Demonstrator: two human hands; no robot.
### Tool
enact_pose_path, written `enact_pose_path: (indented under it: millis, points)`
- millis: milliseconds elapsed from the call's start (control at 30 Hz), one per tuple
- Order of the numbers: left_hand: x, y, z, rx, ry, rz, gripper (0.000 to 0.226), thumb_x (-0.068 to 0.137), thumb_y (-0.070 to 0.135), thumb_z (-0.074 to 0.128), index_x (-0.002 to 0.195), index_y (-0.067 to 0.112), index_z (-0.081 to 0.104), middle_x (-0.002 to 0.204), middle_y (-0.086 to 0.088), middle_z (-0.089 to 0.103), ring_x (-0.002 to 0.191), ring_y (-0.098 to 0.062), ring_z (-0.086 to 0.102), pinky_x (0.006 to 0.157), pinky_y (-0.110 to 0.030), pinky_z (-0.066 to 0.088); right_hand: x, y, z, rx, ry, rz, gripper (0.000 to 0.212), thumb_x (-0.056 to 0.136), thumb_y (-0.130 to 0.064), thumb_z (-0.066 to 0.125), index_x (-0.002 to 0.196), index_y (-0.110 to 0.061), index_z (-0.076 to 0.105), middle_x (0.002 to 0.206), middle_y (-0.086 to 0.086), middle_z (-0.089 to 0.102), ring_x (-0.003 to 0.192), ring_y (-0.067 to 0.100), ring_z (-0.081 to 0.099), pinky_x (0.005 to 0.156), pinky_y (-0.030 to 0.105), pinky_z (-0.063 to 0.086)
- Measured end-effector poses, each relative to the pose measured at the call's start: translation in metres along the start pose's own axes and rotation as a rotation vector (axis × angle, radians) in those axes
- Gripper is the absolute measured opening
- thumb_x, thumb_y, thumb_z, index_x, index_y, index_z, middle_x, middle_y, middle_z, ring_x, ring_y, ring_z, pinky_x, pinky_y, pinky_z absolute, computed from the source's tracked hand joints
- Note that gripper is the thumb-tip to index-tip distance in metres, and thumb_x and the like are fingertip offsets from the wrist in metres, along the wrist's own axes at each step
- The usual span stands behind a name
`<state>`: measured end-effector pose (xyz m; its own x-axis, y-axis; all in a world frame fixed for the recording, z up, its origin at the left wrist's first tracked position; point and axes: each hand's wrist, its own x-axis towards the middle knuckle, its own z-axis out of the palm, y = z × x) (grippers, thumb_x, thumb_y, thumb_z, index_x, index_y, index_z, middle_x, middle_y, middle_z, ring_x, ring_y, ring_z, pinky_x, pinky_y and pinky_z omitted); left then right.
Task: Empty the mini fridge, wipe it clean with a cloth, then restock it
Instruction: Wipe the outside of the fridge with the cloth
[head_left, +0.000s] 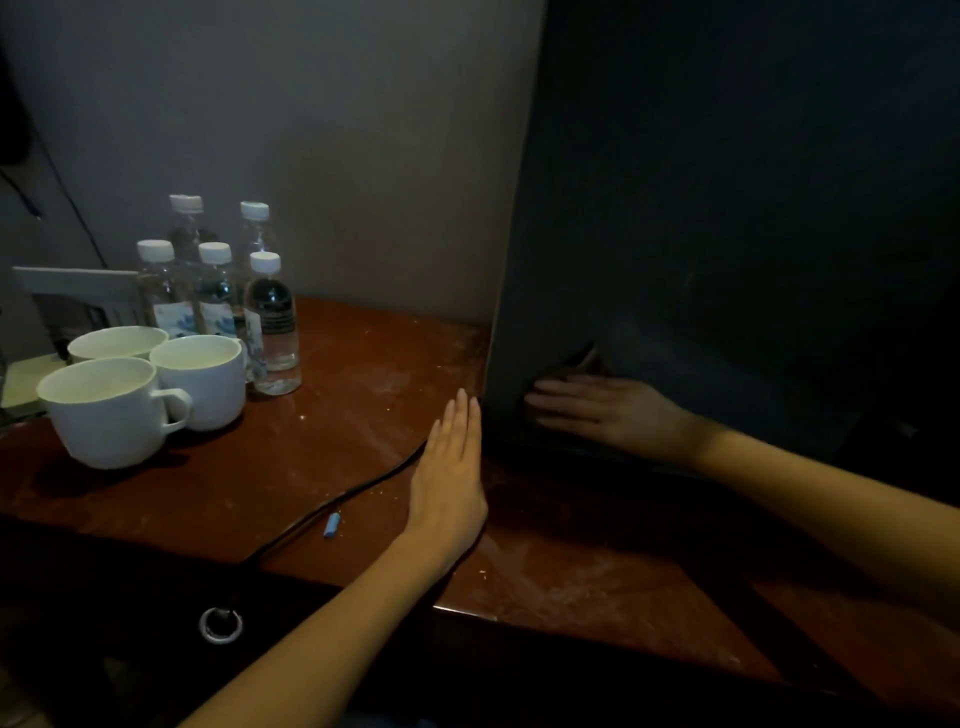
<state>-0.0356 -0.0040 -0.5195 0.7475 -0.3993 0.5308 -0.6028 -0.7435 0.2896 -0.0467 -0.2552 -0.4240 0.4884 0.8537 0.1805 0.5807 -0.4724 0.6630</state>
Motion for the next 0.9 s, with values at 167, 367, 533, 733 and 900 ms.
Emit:
enact_pose_path:
  millis: [167,367,533,733,900]
  points:
    - [-0.002,0.000,0.000,-0.020,0.041,-0.008,0.085,0.092,0.002,0.043,0.149,0.006,-0.019,0.158,-0.010,-0.022,0.147,-0.018,-0.017,0.119,-0.026,-0.008,0.051,-0.036,0.020,0.152,0.076,0.234,0.045,0.096,-0.014,0.042,0.141,-0.008,0.048,0.151,0.010,0.039,0.141,0.026,0.033,0.117,0.038,0.026]
    - [-0.003,0.000,-0.006,-0.108,0.027,0.034,0.084,0.092,0.003,0.044,0.151,0.012,-0.016,0.158,-0.003,-0.022,0.147,-0.013,-0.014,0.122,-0.028,0.006,0.040,-0.052,0.026,0.244,-0.112,0.097,0.043,0.094,-0.016,0.038,0.131,-0.014,0.060,0.142,0.006,0.052,0.131,0.020,0.049,0.110,0.035,0.038]
    - [-0.005,0.005,-0.016,-0.352,0.031,0.200,0.081,0.093,0.004,0.049,0.153,0.025,-0.001,0.162,0.011,-0.002,0.143,0.002,0.010,0.107,-0.020,0.035,0.004,-0.061,-0.014,0.638,-0.100,0.494,0.044,0.097,-0.012,0.053,0.139,-0.025,0.049,0.144,-0.004,0.044,0.130,0.011,0.045,0.105,0.028,0.040]
    - [0.007,0.065,-0.039,-0.956,-0.009,0.073,0.035,0.092,0.024,0.064,0.126,0.027,0.058,0.126,0.010,0.061,0.116,0.003,0.055,0.097,-0.020,0.047,0.003,-0.052,-0.084,1.011,0.373,0.915,0.056,0.074,-0.010,0.082,0.115,-0.018,0.045,0.103,0.000,0.060,0.096,0.010,0.064,0.083,0.024,0.053]
    - [0.025,0.115,-0.055,-1.483,0.026,-0.477,0.017,0.088,0.001,0.065,0.099,0.013,0.062,0.099,-0.007,0.067,0.083,-0.009,0.069,0.075,-0.027,0.058,0.027,-0.055,-0.080,0.972,0.817,1.310,0.040,0.074,-0.021,0.082,0.100,-0.023,0.051,0.097,0.000,0.061,0.092,0.013,0.063,0.079,0.030,0.055]
